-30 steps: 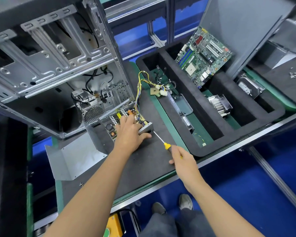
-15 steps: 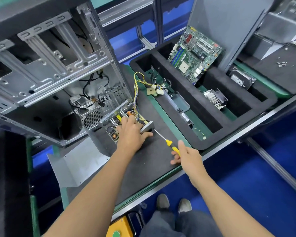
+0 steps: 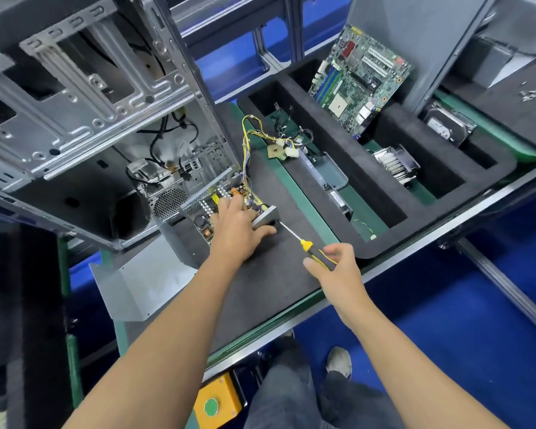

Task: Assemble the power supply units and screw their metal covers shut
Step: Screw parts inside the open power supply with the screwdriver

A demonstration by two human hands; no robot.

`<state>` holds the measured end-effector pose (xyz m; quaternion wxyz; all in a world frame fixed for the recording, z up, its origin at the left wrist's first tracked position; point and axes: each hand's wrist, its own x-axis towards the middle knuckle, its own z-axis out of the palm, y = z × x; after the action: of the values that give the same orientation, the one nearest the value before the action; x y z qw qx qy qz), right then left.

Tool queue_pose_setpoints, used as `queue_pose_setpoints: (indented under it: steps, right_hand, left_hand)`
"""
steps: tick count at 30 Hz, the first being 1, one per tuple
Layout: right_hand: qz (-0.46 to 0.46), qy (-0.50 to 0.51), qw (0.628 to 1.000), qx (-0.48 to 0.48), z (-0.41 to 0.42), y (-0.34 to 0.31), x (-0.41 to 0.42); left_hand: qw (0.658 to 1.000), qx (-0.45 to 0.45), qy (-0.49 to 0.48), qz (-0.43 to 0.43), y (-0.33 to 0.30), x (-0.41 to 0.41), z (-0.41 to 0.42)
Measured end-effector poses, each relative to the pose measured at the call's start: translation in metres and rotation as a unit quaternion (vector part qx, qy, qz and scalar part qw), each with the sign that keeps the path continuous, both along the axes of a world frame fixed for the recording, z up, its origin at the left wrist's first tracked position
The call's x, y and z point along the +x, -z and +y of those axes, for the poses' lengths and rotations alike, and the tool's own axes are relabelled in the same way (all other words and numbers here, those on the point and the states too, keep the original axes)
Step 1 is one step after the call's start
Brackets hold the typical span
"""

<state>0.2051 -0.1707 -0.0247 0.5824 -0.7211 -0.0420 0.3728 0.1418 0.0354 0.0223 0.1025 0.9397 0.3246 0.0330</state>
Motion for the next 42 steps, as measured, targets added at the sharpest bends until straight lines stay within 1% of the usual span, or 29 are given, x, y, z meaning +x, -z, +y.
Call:
queue_pose_setpoints:
  steps: [3,5,7,10,13,16,18,20,22,24,27,28,30,32,33,34,36,38,40,41,42]
  right_hand:
    - [0.003,0.025,1.0,-0.015,0.0,-0.006,0.002]
    - [0.015,-0.003,1.0,-0.025,0.003,-0.009,0.002]
    - [0.003,-0.007,1.0,-0.012,0.003,-0.005,-0.001]
    - [-0.027,0.033,0.999,-0.019,0.002,-0.001,-0.003]
    - [-0.029,0.058,0.997,-0.03,0.004,-0.009,-0.002]
    - [-0.043,0.029,0.999,-0.014,0.001,-0.007,0.002]
    - [-0.08,0.019,0.996,-0.029,-0.001,-0.007,0.003]
    - [-0.095,0.022,0.994,-0.053,-0.002,-0.01,0.006]
    - [-0.085,-0.015,0.993,-0.076,0.0,-0.013,0.006]
    - [-0.056,-0.051,0.995,-0.061,0.0,-0.013,0.005]
    - [-0.106,-0.049,0.991,-0.068,-0.002,-0.011,0.004]
    - [-0.105,-0.045,0.991,-0.076,-0.003,-0.011,0.004]
    - [-0.083,-0.07,0.99,-0.09,-0.002,-0.012,0.003]
    - [-0.03,-0.079,0.995,-0.061,-0.001,-0.012,0.001]
    - [-0.022,-0.069,0.996,-0.041,0.0,-0.013,-0.001]
    - [-0.038,-0.063,0.997,-0.034,0.001,-0.012,-0.001]
    - [-0.084,-0.042,0.994,-0.051,0.001,-0.011,-0.002]
    - [-0.065,-0.031,0.995,-0.065,0.003,-0.013,-0.001]
    - [-0.005,-0.042,0.997,-0.061,0.003,-0.014,0.0]
    - [0.007,-0.047,0.998,-0.05,0.004,-0.015,-0.001]
    - [-0.007,-0.052,0.998,-0.039,0.004,-0.016,-0.002]
  left_hand:
    - [1.0,0.0,0.004,-0.004,0.0,-0.001,0.0]
    - [1.0,-0.002,0.004,-0.008,0.001,-0.001,0.001]
    - [1.0,-0.001,0.005,-0.003,0.001,-0.001,0.001]
    - [1.0,0.003,0.01,0.003,0.001,0.0,0.002]
    - [1.0,0.005,0.013,-0.003,0.002,-0.001,0.002]
    - [1.0,0.005,0.012,0.002,0.001,0.0,0.001]
    - [1.0,0.001,0.01,0.002,0.0,0.0,0.001]
    - [1.0,-0.002,0.01,-0.002,0.0,0.0,0.001]
    - [1.0,-0.005,0.009,-0.006,0.001,0.0,0.002]
    - [1.0,-0.005,0.007,-0.009,0.001,-0.001,0.001]
    - [1.0,-0.004,0.007,-0.01,0.002,0.0,0.002]
    - [1.0,-0.003,0.008,-0.009,0.002,0.0,0.002]
    - [1.0,-0.002,0.009,-0.011,0.002,0.0,0.002]
    - [1.0,0.0,0.008,-0.013,0.002,0.0,0.002]
    - [1.0,0.001,0.007,-0.013,0.002,0.0,0.002]
    - [1.0,0.002,0.006,-0.012,0.002,0.0,0.001]
    - [1.0,0.004,0.008,-0.003,0.0,0.0,0.001]
    - [1.0,0.005,0.008,0.004,0.0,0.0,0.001]
    - [1.0,0.007,0.01,0.01,0.0,0.0,0.001]
    - [1.0,0.008,0.01,0.011,0.0,0.0,0.001]
    - [1.0,0.008,0.009,0.012,0.0,0.0,0.001]
